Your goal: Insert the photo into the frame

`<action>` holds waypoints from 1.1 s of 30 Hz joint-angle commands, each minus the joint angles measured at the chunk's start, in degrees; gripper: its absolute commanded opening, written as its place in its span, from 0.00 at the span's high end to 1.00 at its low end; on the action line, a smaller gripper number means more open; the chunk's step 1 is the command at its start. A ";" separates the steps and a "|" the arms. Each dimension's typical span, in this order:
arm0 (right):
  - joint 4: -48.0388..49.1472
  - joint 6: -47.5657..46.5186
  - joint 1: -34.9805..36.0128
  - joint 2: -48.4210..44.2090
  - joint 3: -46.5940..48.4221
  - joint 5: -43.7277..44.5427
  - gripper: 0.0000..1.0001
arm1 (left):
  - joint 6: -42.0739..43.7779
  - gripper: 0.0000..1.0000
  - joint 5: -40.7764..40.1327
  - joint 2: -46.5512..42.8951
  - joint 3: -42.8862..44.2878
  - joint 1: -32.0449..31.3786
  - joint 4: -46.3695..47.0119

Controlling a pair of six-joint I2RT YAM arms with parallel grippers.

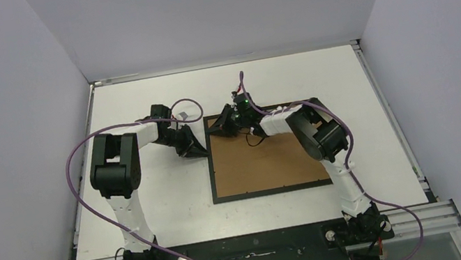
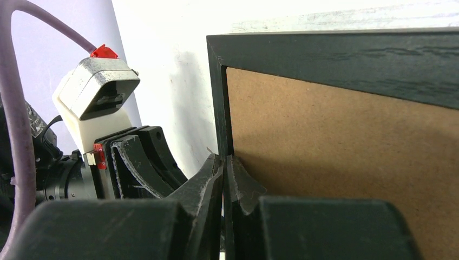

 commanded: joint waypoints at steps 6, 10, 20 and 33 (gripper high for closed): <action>2.59 0.98 0.00 0.72 -0.53 -0.22 1.00 | 3.93 0.96 -13.95 4.43 -0.98 0.77 -2.28; 6.53 1.94 -0.38 -1.25 -0.86 1.48 1.00 | 4.03 0.96 -13.99 4.51 -0.84 0.83 -2.45; 11.52 4.01 0.11 -0.08 -0.45 -1.75 1.00 | 4.12 0.97 -14.16 4.65 -0.86 0.82 -2.61; -0.89 -1.14 0.66 0.87 0.70 -0.68 1.00 | 4.21 0.97 -14.67 4.56 -0.92 0.77 -2.93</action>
